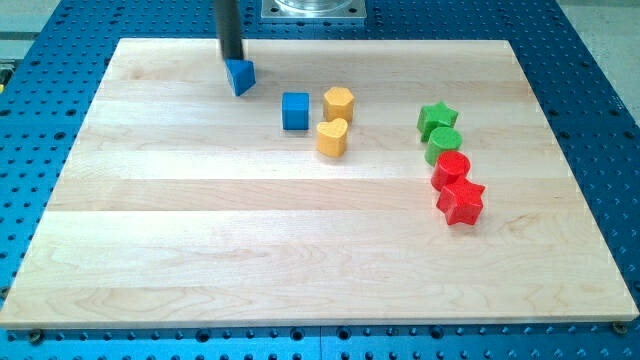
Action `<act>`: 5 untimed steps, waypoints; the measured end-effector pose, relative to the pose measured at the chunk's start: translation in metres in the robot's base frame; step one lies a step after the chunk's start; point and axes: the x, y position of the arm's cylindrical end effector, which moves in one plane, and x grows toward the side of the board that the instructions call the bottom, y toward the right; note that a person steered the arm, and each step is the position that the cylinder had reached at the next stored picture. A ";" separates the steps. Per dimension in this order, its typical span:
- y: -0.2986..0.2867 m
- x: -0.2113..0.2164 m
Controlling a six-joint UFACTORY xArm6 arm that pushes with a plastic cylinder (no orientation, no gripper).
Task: Place the blue triangle diagonally to the the top left of the blue cube
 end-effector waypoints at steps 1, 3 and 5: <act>-0.003 0.085; -0.044 0.128; -0.044 0.053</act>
